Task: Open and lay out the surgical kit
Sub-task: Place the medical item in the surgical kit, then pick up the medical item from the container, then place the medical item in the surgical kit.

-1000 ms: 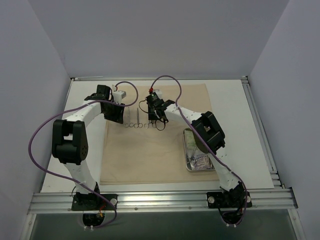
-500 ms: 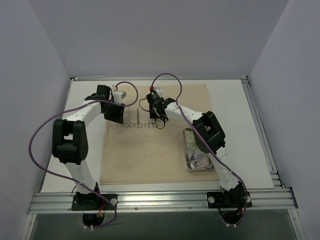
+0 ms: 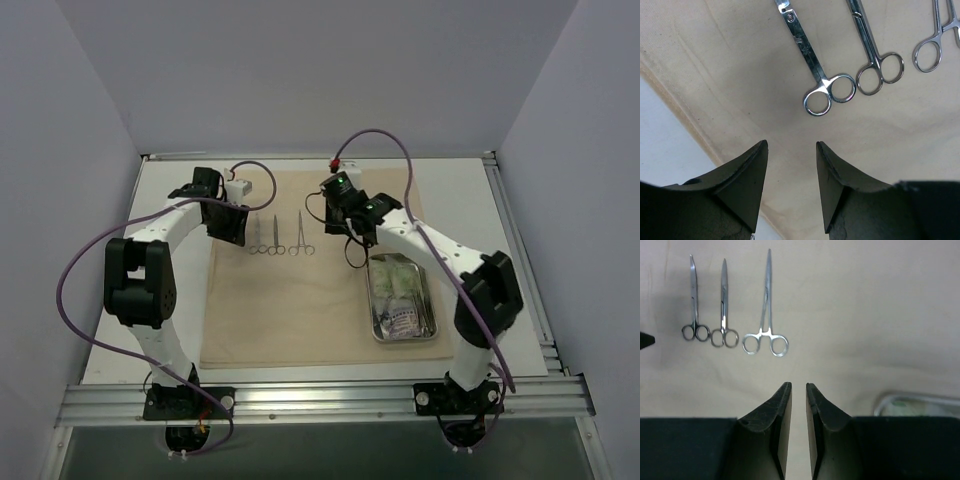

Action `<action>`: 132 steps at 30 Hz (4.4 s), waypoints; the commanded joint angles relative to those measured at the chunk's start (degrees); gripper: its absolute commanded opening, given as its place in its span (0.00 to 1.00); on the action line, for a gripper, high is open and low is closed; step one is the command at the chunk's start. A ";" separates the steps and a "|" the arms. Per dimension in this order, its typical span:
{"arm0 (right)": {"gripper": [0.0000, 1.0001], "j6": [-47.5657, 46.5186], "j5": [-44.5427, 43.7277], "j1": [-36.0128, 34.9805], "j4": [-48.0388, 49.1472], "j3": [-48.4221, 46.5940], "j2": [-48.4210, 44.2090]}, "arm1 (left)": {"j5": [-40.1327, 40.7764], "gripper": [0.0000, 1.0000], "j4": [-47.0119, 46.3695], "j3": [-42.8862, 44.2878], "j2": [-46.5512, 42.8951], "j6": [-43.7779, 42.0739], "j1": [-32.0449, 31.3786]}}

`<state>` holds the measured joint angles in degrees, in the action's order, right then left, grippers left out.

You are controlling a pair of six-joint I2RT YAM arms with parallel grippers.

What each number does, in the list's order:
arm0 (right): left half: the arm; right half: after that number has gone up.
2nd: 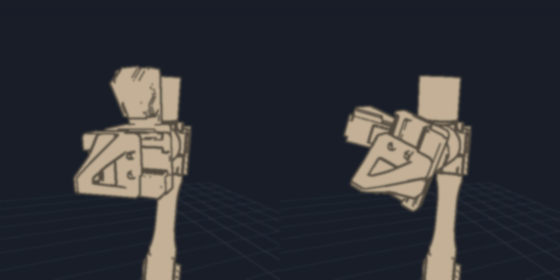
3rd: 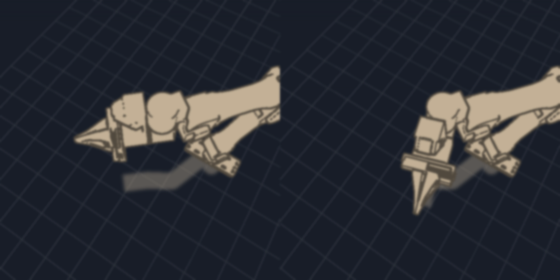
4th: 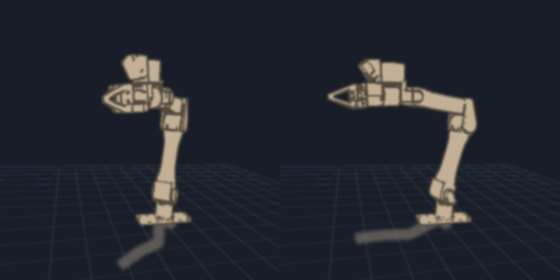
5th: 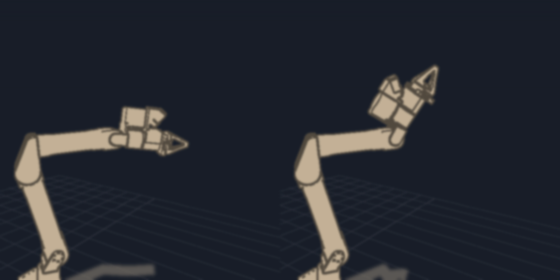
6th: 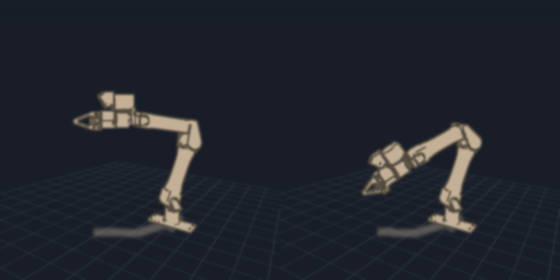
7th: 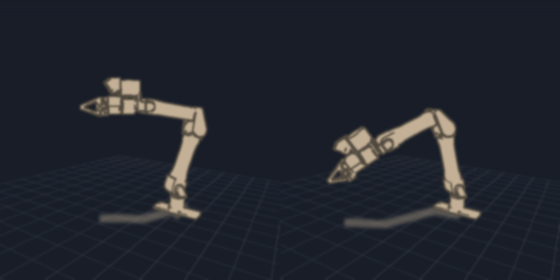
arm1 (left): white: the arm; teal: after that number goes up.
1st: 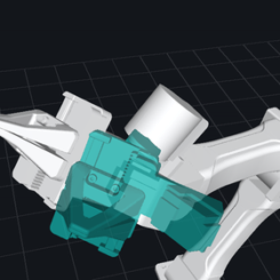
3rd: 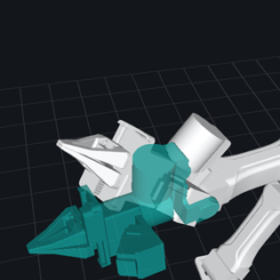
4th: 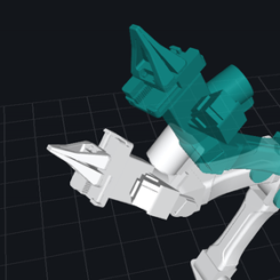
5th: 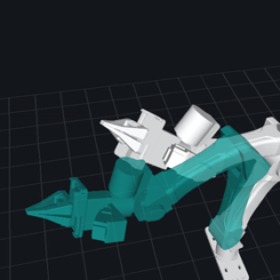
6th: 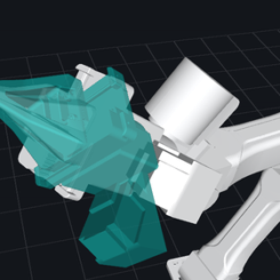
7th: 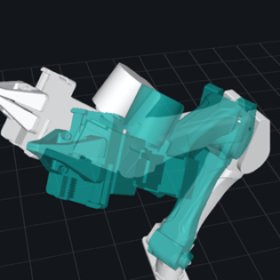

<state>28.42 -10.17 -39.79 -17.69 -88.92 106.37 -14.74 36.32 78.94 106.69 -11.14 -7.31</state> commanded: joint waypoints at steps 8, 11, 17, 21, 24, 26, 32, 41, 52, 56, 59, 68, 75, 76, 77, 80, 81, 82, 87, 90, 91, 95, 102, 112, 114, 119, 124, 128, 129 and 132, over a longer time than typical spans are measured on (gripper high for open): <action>0.16 17.17 -5.12 1.12 -12.37 29.58 -24.62 | -0.55 0.53 3.06 3.59 -3.78 -1.52 0.10; 0.19 19.47 -3.45 1.12 -10.09 35.29 -28.14 | -0.81 0.53 3.23 3.68 -3.42 -1.26 0.10; 0.20 24.04 -0.99 1.03 -7.18 41.54 -30.34 | -0.81 0.53 3.32 3.59 -3.34 -1.34 0.10; 0.29 24.57 -0.90 1.03 -7.09 45.06 -30.26 | -0.81 0.53 3.32 3.42 -3.51 -1.35 0.10; 0.29 23.70 -1.60 1.47 -6.21 45.94 -29.21 | -0.81 0.53 3.41 3.59 -3.42 -1.34 0.02; 0.29 23.17 -1.69 1.73 -5.51 46.21 -28.32 | -0.90 0.53 4.29 4.03 -3.51 -1.52 0.10; 0.27 22.38 -1.60 2.70 -3.32 47.88 -26.13 | -12.13 0.53 13.15 6.93 -3.95 -7.74 -1.12; 0.25 21.67 -1.87 4.11 -1.29 50.77 -25.24 | -13.29 0.53 16.24 6.58 -5.36 -9.61 -6.49; 0.10 20.97 0.77 4.99 3.54 55.62 -25.51 | -12.42 0.53 16.16 6.76 -4.83 -9.17 -6.49; 0.00 20.97 0.51 4.99 1.35 54.30 -27.17 | -12.24 0.53 16.16 6.76 -4.83 -8.99 -6.49; 0.00 20.88 -0.63 4.99 -1.90 52.37 -29.19 | -12.15 0.53 16.24 6.84 -5.01 -8.99 -6.49; 0.00 20.97 0.94 4.99 -7.79 49.11 -35.08 | -11.71 0.53 16.33 7.20 -5.27 -9.08 -6.49; 0.00 20.88 0.59 4.99 -8.67 48.68 -36.84 | -11.62 0.53 16.42 7.46 -5.36 -9.17 -6.49; 0.00 20.71 0.86 4.99 -8.76 48.41 -37.02 | -11.54 0.53 16.42 7.46 -5.44 -9.17 -6.49; 0.00 20.44 1.03 5.07 -9.20 48.23 -37.11 | -11.45 0.53 16.59 7.46 -5.36 -9.17 -6.49; 0.00 19.83 1.38 4.99 -10.07 47.35 -37.81 | -11.36 0.53 16.51 7.64 -5.18 -9.08 -6.49; 0.00 19.57 1.56 4.99 -10.34 47.09 -37.99 | -11.36 0.53 16.68 7.72 -5.18 -9.08 -6.49; 0.00 19.30 1.74 4.99 -10.60 46.57 -38.42 | -11.36 0.53 16.60 7.72 -5.18 -9.08 -6.49; 0.00 17.72 3.40 4.99 -10.08 45.86 -39.83 | -11.45 0.53 16.51 7.72 -5.18 -9.08 -6.49; 0.00 17.19 4.11 4.99 -9.12 46.21 -39.83 | -11.36 0.53 16.51 7.81 -5.09 -8.99 -6.49; 0.00 17.02 4.37 4.99 -8.94 46.21 -39.83 | -11.27 0.53 16.51 7.64 -5.09 -9.08 -6.49; 0.00 14.73 4.81 4.90 -7.19 44.81 -41.15 | -10.83 0.53 16.51 7.72 -5.18 -9.17 -6.49; 0.00 5.08 2.44 4.90 -1.13 35.86 -36.86 | -10.31 0.53 16.51 7.99 -4.30 -8.99 -6.49; 0.00 -11.11 9.55 5.16 20.20 24.07 -16.13 | -7.85 0.53 17.03 7.90 -4.39 -9.34 -6.05; 0.00 -11.37 12.27 5.16 22.78 22.40 -12.09 | -7.32 0.53 17.03 7.90 -4.13 -9.34 -5.79; 0.00 -10.32 13.16 5.34 24.02 16.51 -2.76 | -7.06 0.53 17.03 7.55 -3.95 -9.43 -5.35; 0.00 -7.60 12.99 6.65 25.16 12.02 4.81 | -6.88 0.53 16.86 6.85 -3.78 -9.61 -4.82; 0.00 -4.00 13.86 7.80 27.36 11.05 7.89 | -7.05 0.53 16.86 6.84 -3.25 -9.61 -4.55; 0.00 -3.64 14.74 8.23 27.62 10.88 8.85 | -7.14 0.53 16.77 6.84 -3.25 -9.61 -4.55; 0.00 -2.41 15.97 8.33 28.68 9.91 10.96 | -7.14 0.53 16.77 6.93 -2.81 -9.61 -4.47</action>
<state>23.49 3.97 -31.83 7.77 -75.99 116.11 -21.26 52.95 84.84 103.81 -19.99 -12.19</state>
